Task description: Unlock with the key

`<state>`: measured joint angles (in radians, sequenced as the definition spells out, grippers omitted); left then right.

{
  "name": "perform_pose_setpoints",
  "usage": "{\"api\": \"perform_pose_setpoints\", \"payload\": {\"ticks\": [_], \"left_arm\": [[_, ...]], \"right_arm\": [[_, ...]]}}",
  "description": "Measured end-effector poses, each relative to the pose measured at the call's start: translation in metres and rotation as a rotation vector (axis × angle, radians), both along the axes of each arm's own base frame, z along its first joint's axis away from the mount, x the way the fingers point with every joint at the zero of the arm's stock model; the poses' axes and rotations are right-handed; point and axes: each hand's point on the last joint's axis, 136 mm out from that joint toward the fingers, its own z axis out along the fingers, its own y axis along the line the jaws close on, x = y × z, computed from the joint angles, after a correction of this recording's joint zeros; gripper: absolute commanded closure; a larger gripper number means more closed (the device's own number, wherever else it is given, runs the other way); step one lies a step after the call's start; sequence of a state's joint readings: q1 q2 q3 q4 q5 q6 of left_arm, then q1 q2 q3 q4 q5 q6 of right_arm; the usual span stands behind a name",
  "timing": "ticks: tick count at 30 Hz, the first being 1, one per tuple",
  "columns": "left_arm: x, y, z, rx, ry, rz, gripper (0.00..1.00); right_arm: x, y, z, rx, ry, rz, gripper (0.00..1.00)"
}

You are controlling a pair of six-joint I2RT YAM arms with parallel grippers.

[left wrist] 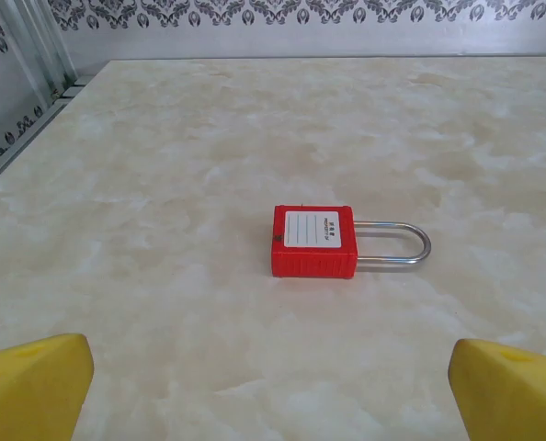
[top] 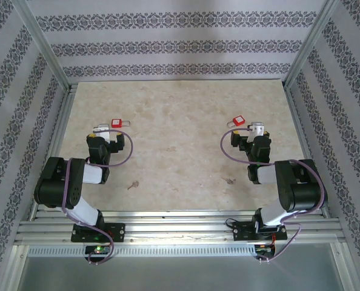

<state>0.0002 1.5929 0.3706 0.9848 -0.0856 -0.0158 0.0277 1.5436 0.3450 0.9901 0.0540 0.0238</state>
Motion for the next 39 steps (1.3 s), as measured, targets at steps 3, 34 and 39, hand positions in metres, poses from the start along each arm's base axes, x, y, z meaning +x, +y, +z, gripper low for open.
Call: {"api": "perform_pose_setpoints", "payload": {"ticks": [3,34,39], "left_arm": [[0.0,0.0,0.0,0.0,0.0,0.0,0.0],[-0.032,-0.028,0.13,-0.335,-0.114,-0.046,0.0],[-0.061,-0.073,0.149,-0.545,-0.073,-0.213,0.0]], "right_arm": [[0.0,-0.001,0.0,0.002,0.0,-0.007,0.02],[-0.029,0.021,0.107,0.203,0.146,-0.096,0.05],[-0.073,0.042,0.082,0.401,0.372,-0.065,0.17]]}}
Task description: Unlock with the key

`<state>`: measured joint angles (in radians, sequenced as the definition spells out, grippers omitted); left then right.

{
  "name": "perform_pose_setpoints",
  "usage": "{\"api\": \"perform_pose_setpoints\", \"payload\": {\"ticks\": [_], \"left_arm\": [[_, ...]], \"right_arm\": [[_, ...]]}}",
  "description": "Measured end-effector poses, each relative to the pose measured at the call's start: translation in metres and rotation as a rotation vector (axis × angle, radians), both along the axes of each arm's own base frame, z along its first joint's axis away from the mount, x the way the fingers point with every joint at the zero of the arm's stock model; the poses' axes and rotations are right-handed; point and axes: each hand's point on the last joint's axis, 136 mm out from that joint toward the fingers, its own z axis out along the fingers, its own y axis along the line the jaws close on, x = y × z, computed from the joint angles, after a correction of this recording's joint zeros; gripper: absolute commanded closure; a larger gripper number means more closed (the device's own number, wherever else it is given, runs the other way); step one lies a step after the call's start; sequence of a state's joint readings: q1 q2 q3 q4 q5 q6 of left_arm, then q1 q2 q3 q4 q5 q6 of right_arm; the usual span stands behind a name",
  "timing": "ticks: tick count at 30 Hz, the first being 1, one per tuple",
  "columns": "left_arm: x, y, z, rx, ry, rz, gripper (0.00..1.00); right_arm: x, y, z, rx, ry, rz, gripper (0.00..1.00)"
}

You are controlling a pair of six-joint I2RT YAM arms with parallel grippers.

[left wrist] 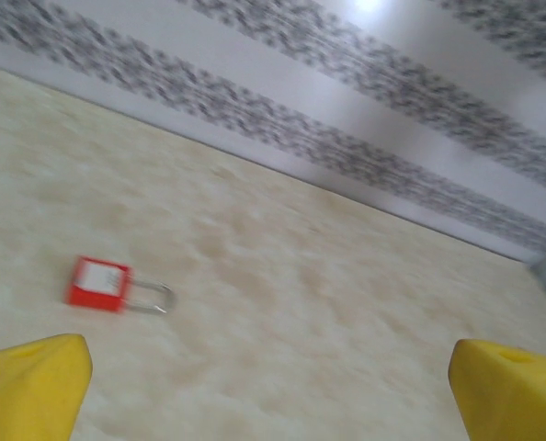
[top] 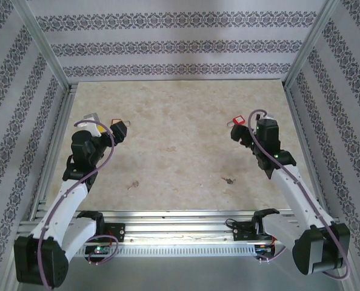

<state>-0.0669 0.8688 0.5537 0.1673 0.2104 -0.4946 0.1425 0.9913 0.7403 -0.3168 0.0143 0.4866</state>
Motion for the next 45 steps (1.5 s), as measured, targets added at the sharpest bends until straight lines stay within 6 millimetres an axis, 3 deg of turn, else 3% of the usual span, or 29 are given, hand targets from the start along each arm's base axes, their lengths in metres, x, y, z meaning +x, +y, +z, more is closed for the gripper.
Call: {"api": "perform_pose_setpoints", "payload": {"ticks": [4,6,8,11,13,18,27,32,38,41,45], "left_arm": [[-0.026,-0.033,0.008,-0.101,0.017,-0.12,0.0],[-0.038,-0.052,0.008,-0.128,0.035,-0.183,0.0],[-0.047,-0.072,0.002,-0.141,0.064,-0.242,0.0],[-0.058,-0.098,-0.016,-0.132,0.136,-0.314,0.0],[-0.062,-0.111,-0.027,-0.123,0.177,-0.341,0.0],[-0.07,-0.131,-0.041,-0.113,0.23,-0.382,0.0],[-0.078,-0.14,-0.053,-0.118,0.258,-0.377,0.0],[-0.079,-0.147,-0.057,-0.121,0.271,-0.382,0.0],[-0.076,-0.162,-0.062,-0.179,0.292,-0.395,0.0],[-0.073,-0.175,-0.065,-0.257,0.323,-0.404,0.0],[-0.075,-0.201,-0.069,-0.388,0.388,-0.429,0.0]], "right_arm": [[-0.05,0.01,-0.049,0.074,0.237,0.004,0.24],[-0.076,0.014,-0.074,0.076,0.352,0.004,0.33],[-0.096,0.016,-0.093,0.078,0.438,0.0,0.44],[-0.115,0.02,-0.114,0.085,0.516,-0.007,0.5],[-0.121,0.022,-0.122,0.085,0.548,-0.009,0.57],[-0.125,0.028,-0.14,0.093,0.607,-0.017,0.6],[-0.118,0.032,-0.16,0.106,0.634,-0.048,0.77],[-0.111,0.033,-0.16,0.111,0.613,-0.049,1.0],[-0.107,0.034,-0.147,0.103,0.587,-0.041,1.0],[-0.096,0.044,-0.111,0.115,0.505,-0.001,1.0],[-0.07,0.068,-0.036,0.144,0.344,0.077,1.0]]}}
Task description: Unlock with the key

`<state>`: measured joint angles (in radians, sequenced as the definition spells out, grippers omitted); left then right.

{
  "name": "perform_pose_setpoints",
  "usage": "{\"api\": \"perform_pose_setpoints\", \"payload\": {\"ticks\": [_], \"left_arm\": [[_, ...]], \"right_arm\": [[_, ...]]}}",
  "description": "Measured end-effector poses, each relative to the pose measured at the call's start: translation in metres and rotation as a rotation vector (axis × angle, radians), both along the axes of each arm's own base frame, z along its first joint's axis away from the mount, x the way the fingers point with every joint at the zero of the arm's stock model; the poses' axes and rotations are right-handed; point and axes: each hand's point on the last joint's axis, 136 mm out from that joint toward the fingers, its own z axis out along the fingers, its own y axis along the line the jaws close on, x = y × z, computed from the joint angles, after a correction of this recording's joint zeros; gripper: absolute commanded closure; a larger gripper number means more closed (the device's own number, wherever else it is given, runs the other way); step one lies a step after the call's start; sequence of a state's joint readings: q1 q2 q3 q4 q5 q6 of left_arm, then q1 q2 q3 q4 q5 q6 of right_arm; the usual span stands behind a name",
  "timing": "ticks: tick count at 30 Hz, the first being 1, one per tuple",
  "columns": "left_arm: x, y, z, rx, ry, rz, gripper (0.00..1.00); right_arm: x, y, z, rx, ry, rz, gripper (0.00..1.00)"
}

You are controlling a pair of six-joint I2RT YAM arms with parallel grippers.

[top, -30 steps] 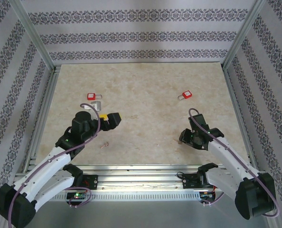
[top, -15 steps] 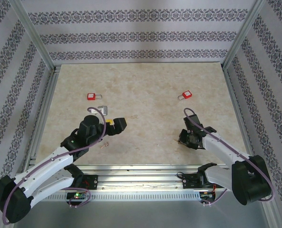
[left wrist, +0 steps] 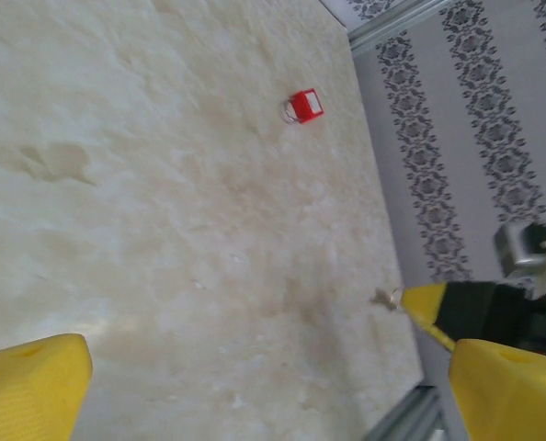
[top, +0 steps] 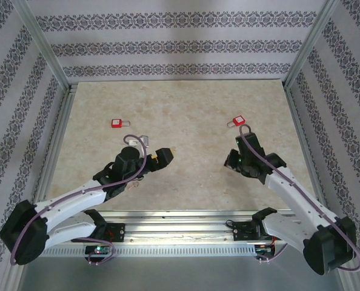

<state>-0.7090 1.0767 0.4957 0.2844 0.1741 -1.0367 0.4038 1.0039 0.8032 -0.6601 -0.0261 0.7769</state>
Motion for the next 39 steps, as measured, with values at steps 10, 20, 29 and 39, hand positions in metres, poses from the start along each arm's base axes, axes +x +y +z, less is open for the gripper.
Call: {"api": "perform_pose_setpoints", "payload": {"ticks": [10,20,29,39], "left_arm": [[0.016,-0.05,0.045,-0.375,0.035,0.005,0.0],[0.04,-0.074,0.058,-0.679,0.098,0.036,0.01],[0.046,-0.095,0.064,-0.856,0.185,0.036,0.03],[0.05,-0.098,0.051,-0.916,0.247,0.084,0.08]], "right_arm": [[0.022,0.06,0.105,0.106,-0.201,0.135,1.0],[0.022,0.103,0.126,0.221,-0.244,0.202,1.0],[0.019,0.123,0.133,0.296,-0.29,0.231,1.0],[0.007,0.128,0.12,0.32,-0.3,0.264,1.0]]}}
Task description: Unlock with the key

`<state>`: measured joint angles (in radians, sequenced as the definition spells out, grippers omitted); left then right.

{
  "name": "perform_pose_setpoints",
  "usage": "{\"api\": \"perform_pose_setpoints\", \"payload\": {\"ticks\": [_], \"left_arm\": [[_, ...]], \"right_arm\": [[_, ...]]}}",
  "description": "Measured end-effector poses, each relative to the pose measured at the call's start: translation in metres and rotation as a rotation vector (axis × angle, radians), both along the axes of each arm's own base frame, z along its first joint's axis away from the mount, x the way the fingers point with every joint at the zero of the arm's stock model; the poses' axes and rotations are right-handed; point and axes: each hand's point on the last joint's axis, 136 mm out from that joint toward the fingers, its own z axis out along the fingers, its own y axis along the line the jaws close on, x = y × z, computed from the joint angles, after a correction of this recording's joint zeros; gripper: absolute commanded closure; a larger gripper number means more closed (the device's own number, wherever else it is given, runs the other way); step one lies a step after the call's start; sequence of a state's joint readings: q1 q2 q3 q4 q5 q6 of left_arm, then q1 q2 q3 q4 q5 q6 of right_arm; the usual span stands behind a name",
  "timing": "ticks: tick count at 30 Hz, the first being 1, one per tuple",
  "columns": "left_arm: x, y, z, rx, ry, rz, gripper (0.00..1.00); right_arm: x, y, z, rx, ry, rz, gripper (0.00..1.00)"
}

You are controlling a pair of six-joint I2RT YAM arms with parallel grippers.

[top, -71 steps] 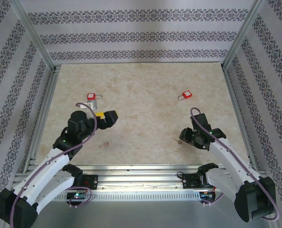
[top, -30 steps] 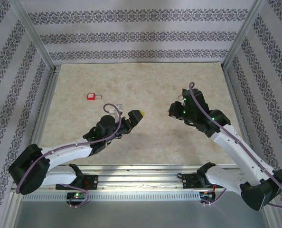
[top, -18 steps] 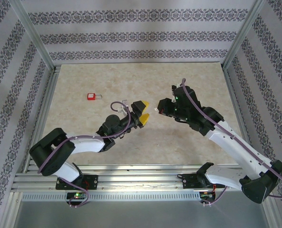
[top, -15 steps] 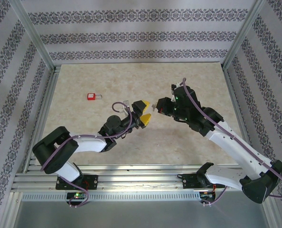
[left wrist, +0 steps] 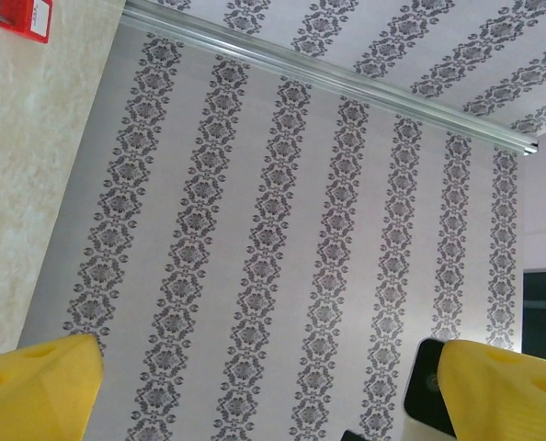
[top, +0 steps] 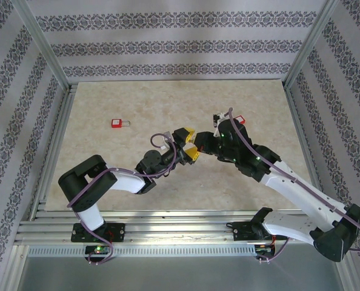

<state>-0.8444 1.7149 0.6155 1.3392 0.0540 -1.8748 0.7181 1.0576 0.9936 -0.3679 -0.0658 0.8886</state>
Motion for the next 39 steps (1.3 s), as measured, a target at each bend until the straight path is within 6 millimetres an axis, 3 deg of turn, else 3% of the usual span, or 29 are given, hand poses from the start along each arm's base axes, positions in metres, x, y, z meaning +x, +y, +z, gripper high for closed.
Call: {"api": "perform_pose_setpoints", "payload": {"ticks": [10,15,33,39], "left_arm": [[0.001,0.0,0.004,-0.023,0.006,0.003,0.2],[0.002,-0.002,0.012,-0.038,-0.008,-0.002,0.18],[-0.002,-0.006,0.012,-0.064,0.02,-0.042,0.18],[-0.002,-0.006,0.013,-0.07,0.022,-0.045,0.24]], "right_arm": [[-0.007,-0.005,-0.006,0.024,-0.022,0.002,1.0],[-0.008,-0.006,-0.012,0.015,-0.025,0.007,1.0],[-0.006,0.005,-0.007,0.034,-0.094,0.07,1.0],[-0.012,0.008,-0.015,0.047,-0.1,0.106,1.0]]}}
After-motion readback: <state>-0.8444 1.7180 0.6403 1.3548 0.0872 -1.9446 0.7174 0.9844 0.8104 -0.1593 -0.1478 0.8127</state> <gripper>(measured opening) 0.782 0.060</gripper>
